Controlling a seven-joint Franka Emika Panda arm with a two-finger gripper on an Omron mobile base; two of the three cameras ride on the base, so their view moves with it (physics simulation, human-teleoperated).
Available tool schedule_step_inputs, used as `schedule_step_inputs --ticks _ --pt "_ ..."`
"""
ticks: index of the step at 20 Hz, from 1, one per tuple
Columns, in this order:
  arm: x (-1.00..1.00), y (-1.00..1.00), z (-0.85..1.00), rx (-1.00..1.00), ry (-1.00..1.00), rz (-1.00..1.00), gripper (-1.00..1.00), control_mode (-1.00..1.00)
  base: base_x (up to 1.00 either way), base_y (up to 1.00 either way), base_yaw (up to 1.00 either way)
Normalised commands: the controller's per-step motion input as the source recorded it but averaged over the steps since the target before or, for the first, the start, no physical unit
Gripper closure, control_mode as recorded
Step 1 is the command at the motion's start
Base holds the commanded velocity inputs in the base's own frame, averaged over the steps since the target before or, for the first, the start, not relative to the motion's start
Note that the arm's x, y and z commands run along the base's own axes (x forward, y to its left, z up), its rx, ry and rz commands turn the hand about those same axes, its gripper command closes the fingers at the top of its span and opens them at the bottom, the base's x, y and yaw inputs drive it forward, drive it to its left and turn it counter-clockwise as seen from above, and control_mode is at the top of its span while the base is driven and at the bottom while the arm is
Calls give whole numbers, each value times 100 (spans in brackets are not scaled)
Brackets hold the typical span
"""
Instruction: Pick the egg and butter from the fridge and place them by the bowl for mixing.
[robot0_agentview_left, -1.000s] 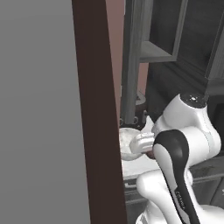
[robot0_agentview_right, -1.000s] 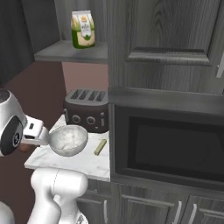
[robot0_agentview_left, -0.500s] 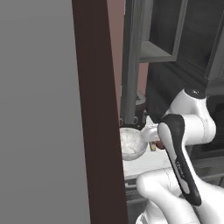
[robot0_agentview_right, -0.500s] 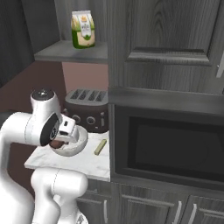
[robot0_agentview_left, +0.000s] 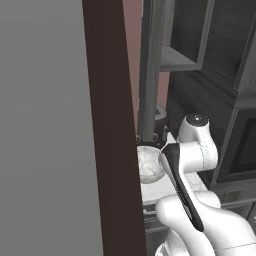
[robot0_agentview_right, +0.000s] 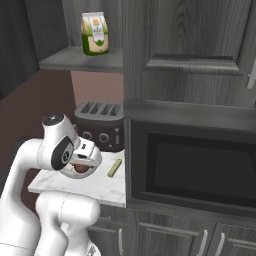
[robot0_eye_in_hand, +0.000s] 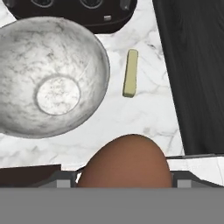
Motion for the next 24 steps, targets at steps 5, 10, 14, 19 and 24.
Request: schedule_step_inputs --ticks 5,10,14,19,24 --pt "11 -18 -17 0 0 0 100 -100 0 0 0" --pt "20 -37 -50 0 3 0 100 -100 0 0 0" --pt "21 -41 -48 0 3 0 100 -100 0 0 0" --pt "32 -25 -49 0 9 0 100 -100 0 0 0" --pt "41 -13 -38 0 9 0 100 -100 0 0 0"
